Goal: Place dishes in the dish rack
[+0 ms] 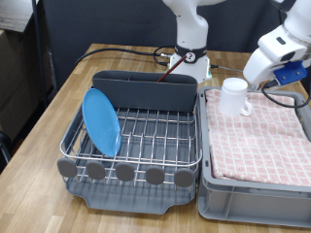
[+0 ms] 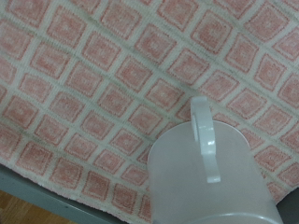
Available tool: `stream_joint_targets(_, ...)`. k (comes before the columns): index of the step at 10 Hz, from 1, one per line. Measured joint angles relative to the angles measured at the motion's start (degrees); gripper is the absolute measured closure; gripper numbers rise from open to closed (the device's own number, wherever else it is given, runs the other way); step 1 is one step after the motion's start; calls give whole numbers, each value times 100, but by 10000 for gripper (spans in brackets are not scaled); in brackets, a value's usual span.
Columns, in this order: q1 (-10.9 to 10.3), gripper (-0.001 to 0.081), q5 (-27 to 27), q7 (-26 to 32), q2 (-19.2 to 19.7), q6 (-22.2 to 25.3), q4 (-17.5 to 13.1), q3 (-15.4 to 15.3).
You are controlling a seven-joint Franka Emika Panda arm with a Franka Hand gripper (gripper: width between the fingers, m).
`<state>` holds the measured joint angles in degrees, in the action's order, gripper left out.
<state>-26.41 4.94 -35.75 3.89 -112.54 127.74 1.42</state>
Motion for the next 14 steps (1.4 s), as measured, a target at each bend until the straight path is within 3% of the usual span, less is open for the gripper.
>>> stream_joint_targets(3,0,3,100,179,1,-139,191,-21)
stream_joint_targets(9,3,3,449,462,-7,-1124,961,-6)
stream_joint_targets(14,13,3,474,730,10,-1488,1163,84)
